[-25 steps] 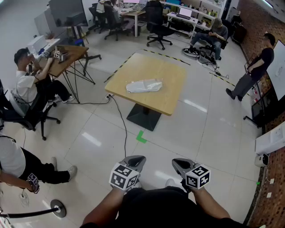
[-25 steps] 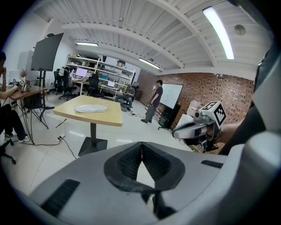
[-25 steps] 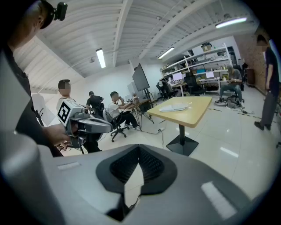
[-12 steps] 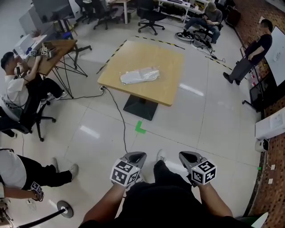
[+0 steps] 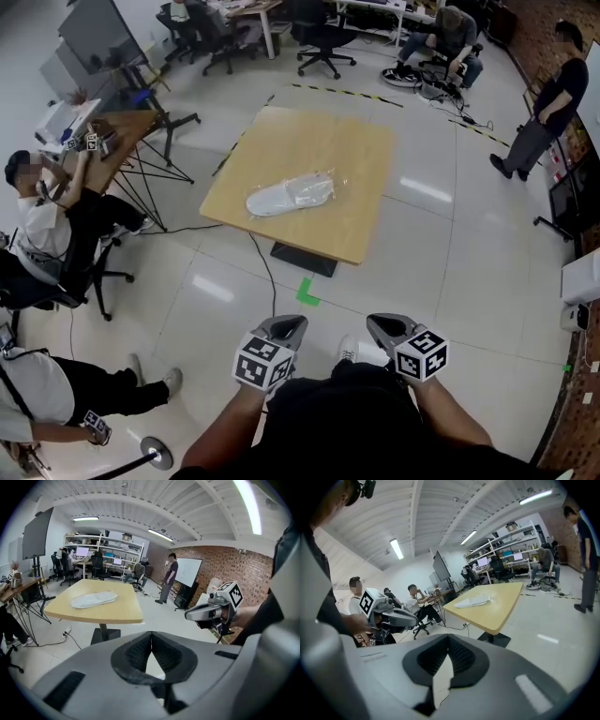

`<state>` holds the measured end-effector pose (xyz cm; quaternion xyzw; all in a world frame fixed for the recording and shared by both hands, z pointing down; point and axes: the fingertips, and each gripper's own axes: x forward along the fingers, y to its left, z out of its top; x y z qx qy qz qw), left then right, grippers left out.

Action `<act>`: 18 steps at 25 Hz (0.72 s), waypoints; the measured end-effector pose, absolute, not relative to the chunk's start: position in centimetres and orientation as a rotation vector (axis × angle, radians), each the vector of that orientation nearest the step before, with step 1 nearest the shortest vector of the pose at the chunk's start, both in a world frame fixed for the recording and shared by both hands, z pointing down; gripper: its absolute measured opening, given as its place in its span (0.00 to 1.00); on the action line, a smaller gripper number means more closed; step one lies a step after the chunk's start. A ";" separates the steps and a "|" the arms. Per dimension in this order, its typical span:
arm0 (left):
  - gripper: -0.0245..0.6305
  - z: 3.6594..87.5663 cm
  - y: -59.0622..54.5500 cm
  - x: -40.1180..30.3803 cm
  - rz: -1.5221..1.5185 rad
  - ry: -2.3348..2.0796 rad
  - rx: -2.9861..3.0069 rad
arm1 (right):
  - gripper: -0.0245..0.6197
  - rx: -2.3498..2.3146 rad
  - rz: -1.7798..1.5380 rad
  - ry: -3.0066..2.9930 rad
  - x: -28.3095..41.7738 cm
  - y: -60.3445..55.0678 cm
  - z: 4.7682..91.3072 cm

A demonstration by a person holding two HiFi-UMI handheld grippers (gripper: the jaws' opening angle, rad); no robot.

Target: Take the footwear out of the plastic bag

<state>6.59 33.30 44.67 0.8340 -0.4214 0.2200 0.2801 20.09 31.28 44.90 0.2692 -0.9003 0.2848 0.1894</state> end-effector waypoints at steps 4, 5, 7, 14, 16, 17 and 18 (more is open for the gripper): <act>0.05 43.5 27.8 7.1 0.565 -1.222 2.222 | 0.04 0.628 0.772 -2.578 19.0 27.2 44.7; 0.05 43.3 26.7 7.3 0.567 -1.237 2.216 | 0.04 0.611 0.768 -2.582 18.9 26.2 44.7; 0.05 43.0 25.3 7.8 0.574 -1.237 2.210 | 0.04 0.595 0.790 -2.588 18.7 24.5 44.8; 0.05 44.1 22.9 6.7 0.655 -1.184 2.178 | 0.04 0.576 0.856 -2.584 16.9 20.0 45.4; 0.05 44.8 21.3 5.5 0.653 -1.182 2.169 | 0.04 0.579 0.860 -2.565 16.3 18.6 46.1; 0.05 45.3 20.3 4.6 0.654 -1.187 2.165 | 0.04 0.582 0.854 -2.554 16.0 17.8 46.4; 0.05 45.9 19.2 3.6 0.657 -1.196 2.158 | 0.04 0.589 0.848 -2.542 15.8 17.0 46.7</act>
